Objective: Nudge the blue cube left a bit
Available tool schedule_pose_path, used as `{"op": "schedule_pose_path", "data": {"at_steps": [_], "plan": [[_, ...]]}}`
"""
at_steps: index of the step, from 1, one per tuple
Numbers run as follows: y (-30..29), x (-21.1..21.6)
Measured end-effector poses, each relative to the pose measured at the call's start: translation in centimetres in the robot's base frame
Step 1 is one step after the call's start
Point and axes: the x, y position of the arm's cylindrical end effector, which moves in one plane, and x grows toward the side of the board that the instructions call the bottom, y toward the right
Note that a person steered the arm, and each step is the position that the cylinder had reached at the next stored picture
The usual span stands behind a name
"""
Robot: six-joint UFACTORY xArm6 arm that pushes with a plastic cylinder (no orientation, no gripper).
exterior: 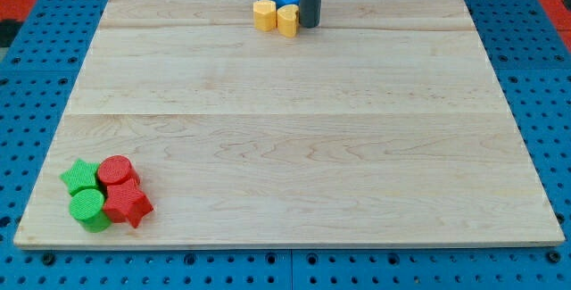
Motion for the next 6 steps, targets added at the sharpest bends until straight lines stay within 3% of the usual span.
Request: {"op": "schedule_pose_path", "data": {"at_steps": [2, 3, 4, 6], "plan": [[4.5, 0.2], [5.6, -5.2], [2.5, -6.8], [-10.2, -7.0]]}}
